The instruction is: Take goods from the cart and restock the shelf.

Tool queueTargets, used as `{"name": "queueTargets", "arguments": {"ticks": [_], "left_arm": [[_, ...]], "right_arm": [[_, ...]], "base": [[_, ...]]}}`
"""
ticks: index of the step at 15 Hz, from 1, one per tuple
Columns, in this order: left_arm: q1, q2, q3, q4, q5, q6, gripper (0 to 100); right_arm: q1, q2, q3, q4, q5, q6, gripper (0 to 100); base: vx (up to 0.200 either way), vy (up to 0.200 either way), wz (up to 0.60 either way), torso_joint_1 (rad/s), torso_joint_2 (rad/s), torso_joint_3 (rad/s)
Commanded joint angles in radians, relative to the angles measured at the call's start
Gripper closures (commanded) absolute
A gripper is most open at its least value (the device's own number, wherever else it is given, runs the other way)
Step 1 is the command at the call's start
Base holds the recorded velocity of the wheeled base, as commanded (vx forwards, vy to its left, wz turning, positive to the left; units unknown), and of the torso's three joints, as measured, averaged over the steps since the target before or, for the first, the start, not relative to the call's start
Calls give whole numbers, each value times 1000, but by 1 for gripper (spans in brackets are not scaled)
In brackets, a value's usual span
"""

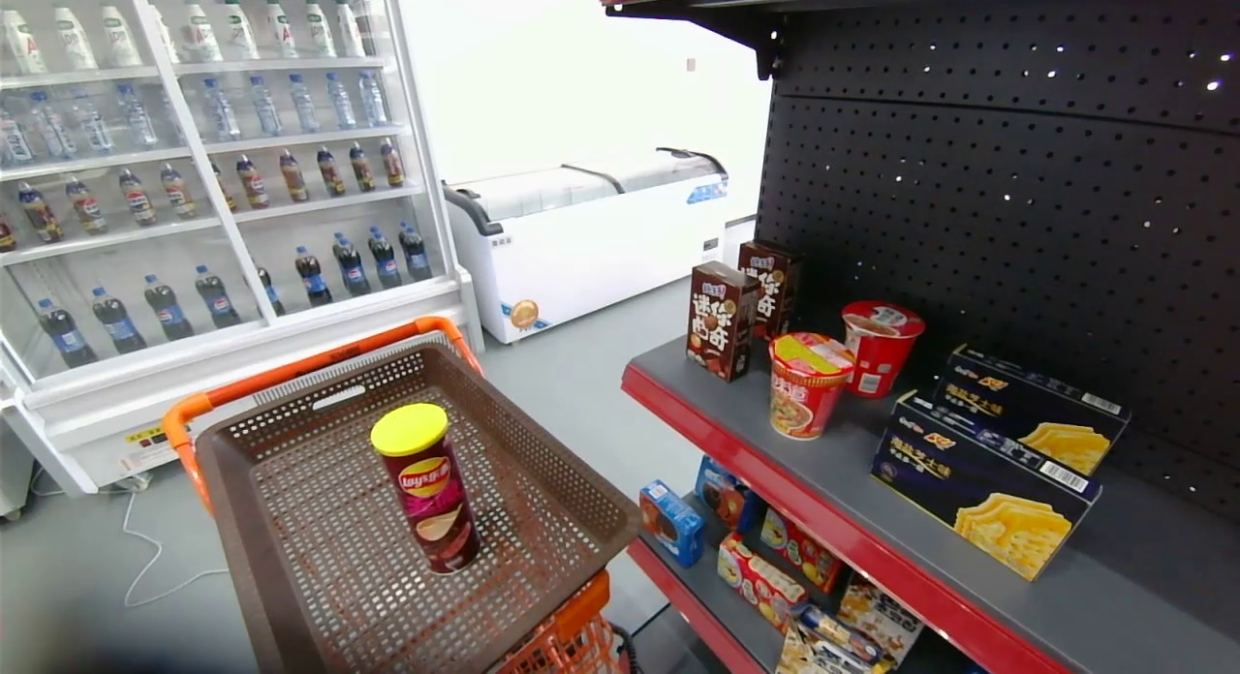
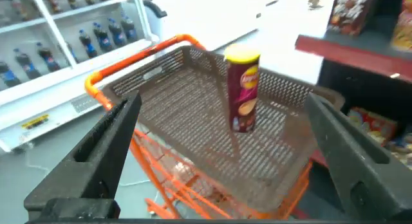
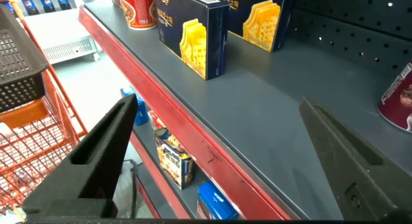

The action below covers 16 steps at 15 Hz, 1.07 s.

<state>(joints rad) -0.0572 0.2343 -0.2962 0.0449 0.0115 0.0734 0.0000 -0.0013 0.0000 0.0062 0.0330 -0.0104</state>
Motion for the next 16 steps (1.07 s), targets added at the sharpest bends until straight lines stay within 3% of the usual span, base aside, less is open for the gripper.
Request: {"name": "queueTargets", "arguments": {"ticks": [1, 2, 3, 4, 5, 6, 8, 10, 13, 16], "left_arm": [[-92, 407, -250, 10, -1, -93, 0], [-92, 407, -250, 10, -1, -93, 0], [-84, 516, -179, -23, 18, -185, 0], [-82, 540, -124, -94, 16, -213, 0], [-90, 608, -63, -215, 18, -208, 0], [-107, 642, -26, -269, 27, -210, 0], [-148, 708, 31, -304, 56, -227, 0], [-190, 780, 98, -404, 64, -264, 0], [-182, 1010, 141, -645, 65, -307, 0], [-121, 1228, 149, -850, 62, -310, 0]], "right_arm": [[0, 1, 0, 0, 1, 0, 0], [0, 1, 0, 0, 1, 0, 0], [0, 1, 0, 0, 1, 0, 0], [0, 1, 0, 0, 1, 0, 0], [0, 1, 0, 0, 1, 0, 0], [0, 1, 0, 0, -1, 0, 0], [0, 1, 0, 0, 1, 0, 0], [0, 1, 0, 0, 1, -2, 0], [0, 1, 0, 0, -1, 0, 0], [0, 1, 0, 0, 1, 0, 0]], "base": [[0, 0, 0, 0, 0, 0], [0, 0, 0, 0, 0, 0], [0, 0, 0, 0, 0, 0], [0, 0, 0, 0, 0, 0], [0, 0, 0, 0, 0, 0], [0, 0, 0, 0, 0, 0], [0, 0, 0, 0, 0, 0], [0, 0, 0, 0, 0, 0], [0, 0, 0, 0, 0, 0], [0, 0, 0, 0, 0, 0]]}}
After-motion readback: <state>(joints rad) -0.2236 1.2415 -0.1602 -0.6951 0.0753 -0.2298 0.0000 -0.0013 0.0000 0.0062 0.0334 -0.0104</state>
